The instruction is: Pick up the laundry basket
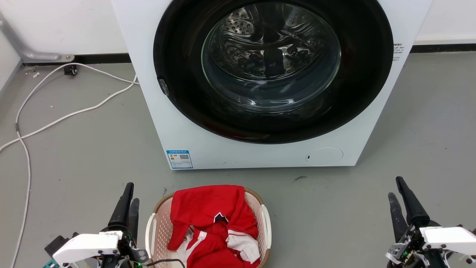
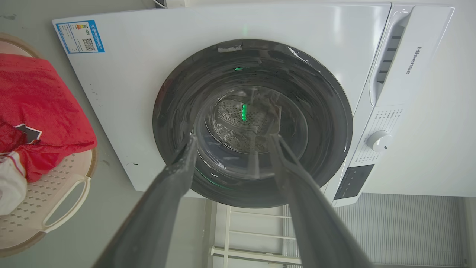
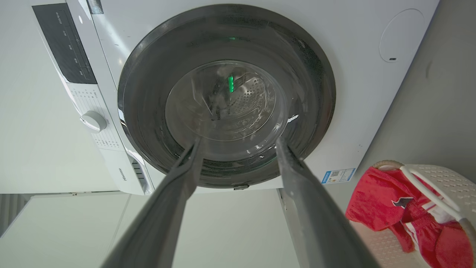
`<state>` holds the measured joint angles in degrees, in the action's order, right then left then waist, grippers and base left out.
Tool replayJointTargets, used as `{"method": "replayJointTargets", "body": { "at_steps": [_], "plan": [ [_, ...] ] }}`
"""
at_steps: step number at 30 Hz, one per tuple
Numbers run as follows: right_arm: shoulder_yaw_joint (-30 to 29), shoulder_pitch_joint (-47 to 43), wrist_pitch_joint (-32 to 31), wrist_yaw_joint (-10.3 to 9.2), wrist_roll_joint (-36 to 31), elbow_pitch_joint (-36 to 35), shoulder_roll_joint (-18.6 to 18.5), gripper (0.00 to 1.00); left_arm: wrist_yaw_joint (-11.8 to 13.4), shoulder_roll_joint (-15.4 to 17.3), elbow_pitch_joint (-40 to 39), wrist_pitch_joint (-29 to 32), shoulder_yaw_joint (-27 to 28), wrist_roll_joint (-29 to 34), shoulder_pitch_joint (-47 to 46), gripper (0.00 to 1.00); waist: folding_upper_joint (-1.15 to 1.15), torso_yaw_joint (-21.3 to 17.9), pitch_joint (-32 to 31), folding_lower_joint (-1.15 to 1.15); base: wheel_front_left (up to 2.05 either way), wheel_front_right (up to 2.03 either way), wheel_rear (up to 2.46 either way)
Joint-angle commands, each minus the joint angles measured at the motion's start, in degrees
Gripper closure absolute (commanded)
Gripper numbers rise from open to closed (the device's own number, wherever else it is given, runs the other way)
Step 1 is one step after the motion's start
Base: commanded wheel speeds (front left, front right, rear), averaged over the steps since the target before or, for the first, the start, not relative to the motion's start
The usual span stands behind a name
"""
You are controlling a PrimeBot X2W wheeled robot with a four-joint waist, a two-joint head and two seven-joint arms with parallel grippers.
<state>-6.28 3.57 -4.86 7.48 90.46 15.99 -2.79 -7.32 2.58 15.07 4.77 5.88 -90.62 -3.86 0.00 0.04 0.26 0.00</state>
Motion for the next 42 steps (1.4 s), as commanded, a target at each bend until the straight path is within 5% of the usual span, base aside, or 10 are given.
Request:
{"method": "replayJointTargets", "body": {
  "at_steps": [1, 24, 42],
  "plan": [
    [0.0, 1.1, 0.5, 0.01, -1.3, -1.3, -0.1, 0.0, 0.0, 0.2, -1.4, -0.5, 0.0, 1.3, -0.9, 0.0, 0.0, 0.0, 0.0, 0.0, 0.0, 0.0, 0.0],
    [3.9, -0.8, 6.5, 0.01, -36.9, -9.2, -0.1, 0.0, 2.3, 0.3, -7.6, -6.5, -2.6, 29.8, 0.3, 0.0, 0.0, 0.0, 0.6, 0.0, 0.0, 0.0, 0.0],
    [5.5, -2.2, 10.1, 0.02, -52.9, -11.6, -0.1, 0.0, 3.0, 0.3, -10.4, -10.1, -3.7, 44.6, 1.7, 0.0, 0.0, -0.1, 0.8, 0.0, 0.0, 0.0, 0.0]
  ]
}}
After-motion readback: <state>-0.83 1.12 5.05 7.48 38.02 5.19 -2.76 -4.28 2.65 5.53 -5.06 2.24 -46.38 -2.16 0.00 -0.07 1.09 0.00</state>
